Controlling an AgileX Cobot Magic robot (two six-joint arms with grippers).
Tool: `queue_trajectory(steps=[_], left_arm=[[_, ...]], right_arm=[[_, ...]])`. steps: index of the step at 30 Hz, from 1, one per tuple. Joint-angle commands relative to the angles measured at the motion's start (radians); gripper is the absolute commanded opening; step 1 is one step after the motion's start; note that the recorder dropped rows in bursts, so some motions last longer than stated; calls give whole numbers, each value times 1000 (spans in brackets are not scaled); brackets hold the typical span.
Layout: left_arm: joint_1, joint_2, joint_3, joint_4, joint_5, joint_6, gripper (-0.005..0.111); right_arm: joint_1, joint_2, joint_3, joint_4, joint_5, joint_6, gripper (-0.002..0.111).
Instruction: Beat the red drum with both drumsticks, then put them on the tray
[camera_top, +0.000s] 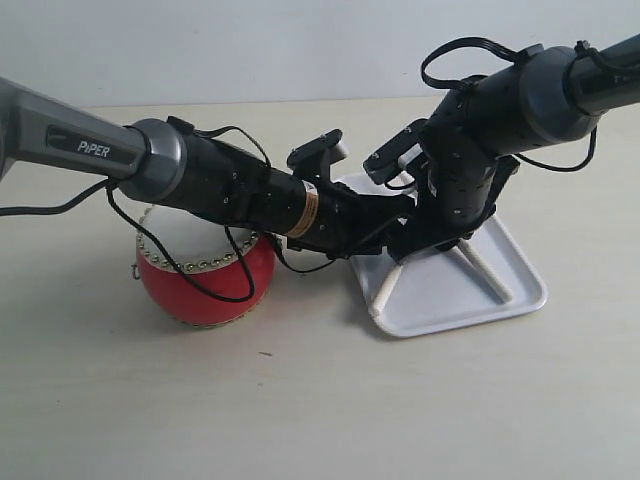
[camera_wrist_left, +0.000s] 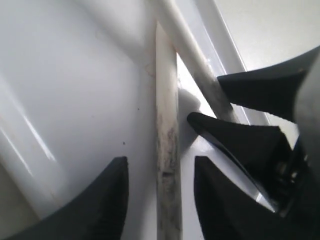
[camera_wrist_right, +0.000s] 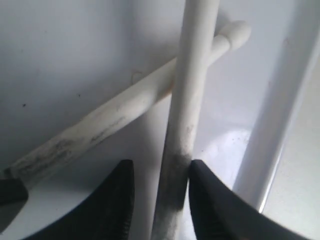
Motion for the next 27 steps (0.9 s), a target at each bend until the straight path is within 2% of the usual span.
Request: queue_trajectory(steps=[1, 11, 27], left_arm=[[1, -5, -2, -5, -7, 5, 43], [1, -23, -2, -5, -23, 5, 43], [1, -171, -2, 37, -38, 5, 43]], right_arm=[[1, 17, 7, 41, 17, -2, 38], [1, 2, 5, 54, 40, -3, 38], [1, -235, 5, 85, 61, -3, 38]])
